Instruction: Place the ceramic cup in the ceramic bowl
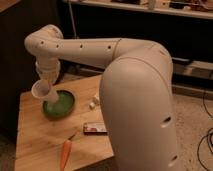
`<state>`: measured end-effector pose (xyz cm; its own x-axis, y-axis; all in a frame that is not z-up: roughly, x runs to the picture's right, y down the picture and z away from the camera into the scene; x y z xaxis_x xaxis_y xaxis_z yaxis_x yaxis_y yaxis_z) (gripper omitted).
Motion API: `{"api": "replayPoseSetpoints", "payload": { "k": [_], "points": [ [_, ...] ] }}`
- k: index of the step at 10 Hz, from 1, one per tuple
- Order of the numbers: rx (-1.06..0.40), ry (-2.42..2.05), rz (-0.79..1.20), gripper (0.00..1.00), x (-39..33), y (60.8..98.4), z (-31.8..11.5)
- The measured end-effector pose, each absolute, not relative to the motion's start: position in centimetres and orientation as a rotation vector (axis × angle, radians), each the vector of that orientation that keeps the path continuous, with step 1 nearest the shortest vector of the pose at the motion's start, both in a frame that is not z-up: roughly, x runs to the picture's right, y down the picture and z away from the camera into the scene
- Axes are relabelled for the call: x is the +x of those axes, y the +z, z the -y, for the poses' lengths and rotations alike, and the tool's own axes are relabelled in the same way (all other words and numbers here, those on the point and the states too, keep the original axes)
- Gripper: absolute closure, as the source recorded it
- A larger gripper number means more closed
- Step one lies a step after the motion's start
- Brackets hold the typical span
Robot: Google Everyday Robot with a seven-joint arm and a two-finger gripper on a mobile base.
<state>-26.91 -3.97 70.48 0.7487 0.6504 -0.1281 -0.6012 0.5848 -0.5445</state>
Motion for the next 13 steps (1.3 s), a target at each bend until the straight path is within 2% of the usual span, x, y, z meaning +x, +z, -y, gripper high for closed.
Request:
{"api": "replayPoseSetpoints", "payload": {
  "k": [3, 6, 7, 8, 12, 13],
  "points": [
    [-0.646, 0.767, 0.113, 1.0, -26.4, 74.0, 0.6],
    [-0.635, 0.794, 0.15, 1.0, -27.0, 75.4, -1.8],
    [-0.611, 0.815, 0.148, 0.96, -26.9, 75.7, -2.0],
    [-0.594, 0.846, 0.14, 0.89, -26.7, 76.0, -2.0],
    [-0.557, 1.076, 0.025, 0.5, -26.2, 78.1, -2.1],
    [-0.552, 1.109, 0.022, 0.46, -25.8, 78.7, -1.9]
  ]
}}
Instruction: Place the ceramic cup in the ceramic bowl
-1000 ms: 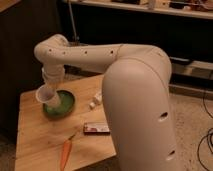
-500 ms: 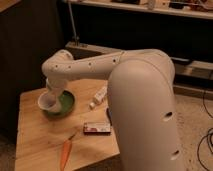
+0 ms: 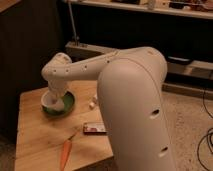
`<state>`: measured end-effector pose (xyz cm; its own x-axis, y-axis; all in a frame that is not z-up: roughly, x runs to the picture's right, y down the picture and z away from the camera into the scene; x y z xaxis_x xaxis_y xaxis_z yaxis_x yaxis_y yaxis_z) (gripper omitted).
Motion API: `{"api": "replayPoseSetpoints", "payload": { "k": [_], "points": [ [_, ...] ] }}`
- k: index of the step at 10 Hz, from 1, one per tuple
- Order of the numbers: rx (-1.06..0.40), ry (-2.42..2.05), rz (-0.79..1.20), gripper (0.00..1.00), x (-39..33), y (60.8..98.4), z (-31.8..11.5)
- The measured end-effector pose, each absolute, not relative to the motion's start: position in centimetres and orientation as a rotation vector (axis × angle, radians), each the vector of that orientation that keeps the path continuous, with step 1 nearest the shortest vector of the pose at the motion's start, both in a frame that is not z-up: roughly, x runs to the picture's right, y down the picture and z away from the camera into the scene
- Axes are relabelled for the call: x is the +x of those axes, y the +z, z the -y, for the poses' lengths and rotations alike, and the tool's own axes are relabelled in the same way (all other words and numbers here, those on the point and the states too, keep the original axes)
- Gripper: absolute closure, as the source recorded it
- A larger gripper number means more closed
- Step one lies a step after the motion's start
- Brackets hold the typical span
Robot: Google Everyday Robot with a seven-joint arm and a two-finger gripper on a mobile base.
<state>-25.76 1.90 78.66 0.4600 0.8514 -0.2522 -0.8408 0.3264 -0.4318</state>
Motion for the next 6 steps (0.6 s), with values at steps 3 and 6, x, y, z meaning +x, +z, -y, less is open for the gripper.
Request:
{"api": "replayPoseSetpoints", "payload": {
  "k": [3, 6],
  "points": [
    [-0.56, 1.116, 0.023, 0.46, -26.12, 78.59, -2.07],
    [-0.559, 1.117, 0.022, 0.46, -26.02, 78.63, -2.04]
  ]
}}
